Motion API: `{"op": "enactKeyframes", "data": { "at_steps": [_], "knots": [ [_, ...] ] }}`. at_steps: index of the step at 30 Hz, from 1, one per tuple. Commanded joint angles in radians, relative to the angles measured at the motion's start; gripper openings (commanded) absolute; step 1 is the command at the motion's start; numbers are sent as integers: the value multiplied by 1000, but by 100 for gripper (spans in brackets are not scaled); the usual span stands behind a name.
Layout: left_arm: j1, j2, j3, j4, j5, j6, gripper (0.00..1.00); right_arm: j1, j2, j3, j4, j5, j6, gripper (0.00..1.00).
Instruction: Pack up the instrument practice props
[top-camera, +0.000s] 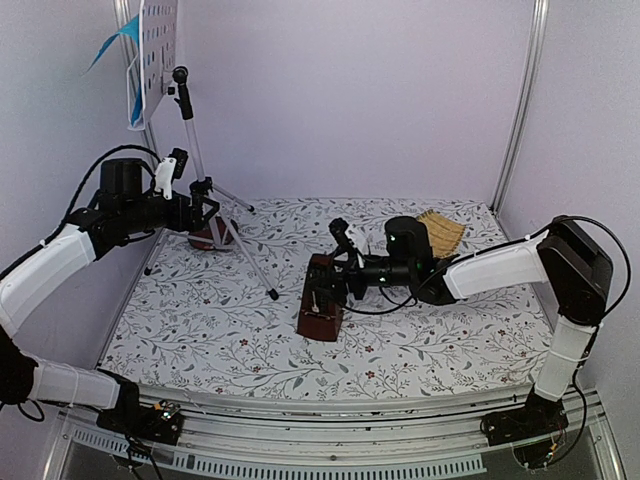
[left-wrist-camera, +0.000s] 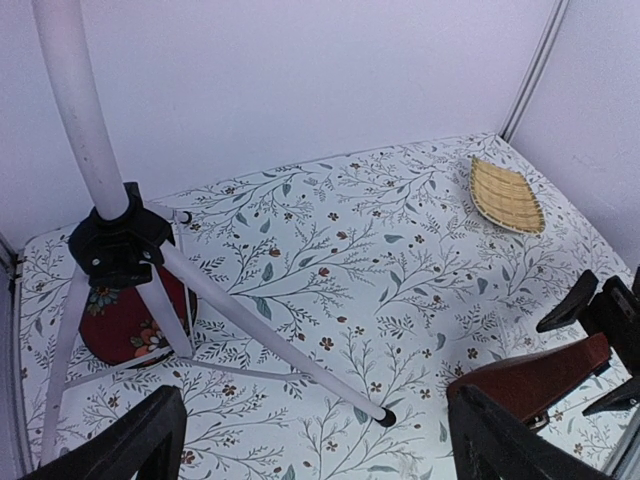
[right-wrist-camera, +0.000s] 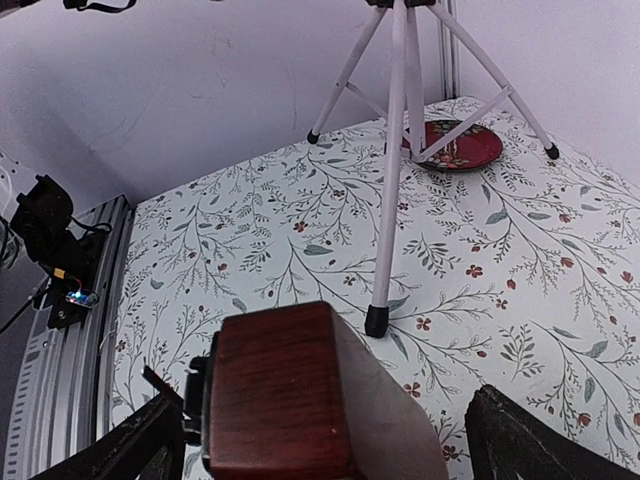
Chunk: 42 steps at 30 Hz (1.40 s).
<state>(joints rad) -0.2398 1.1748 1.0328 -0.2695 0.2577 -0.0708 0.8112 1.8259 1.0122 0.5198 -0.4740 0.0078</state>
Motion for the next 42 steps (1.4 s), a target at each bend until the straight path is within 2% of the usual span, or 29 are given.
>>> {"op": "enactKeyframes", "data": {
  "at_steps": [1, 16, 42],
  "knots": [
    [8, -2, -11, -7, 20, 11, 94, 2, 24, -25, 48, 52, 35, 99],
    [9, -6, -13, -5, 21, 11, 94, 2, 19, -62, 97, 70, 72, 97],
    [9, -6, -14, -4, 21, 11, 94, 2, -18, -137, 170, 91, 137, 83]
  ]
}}
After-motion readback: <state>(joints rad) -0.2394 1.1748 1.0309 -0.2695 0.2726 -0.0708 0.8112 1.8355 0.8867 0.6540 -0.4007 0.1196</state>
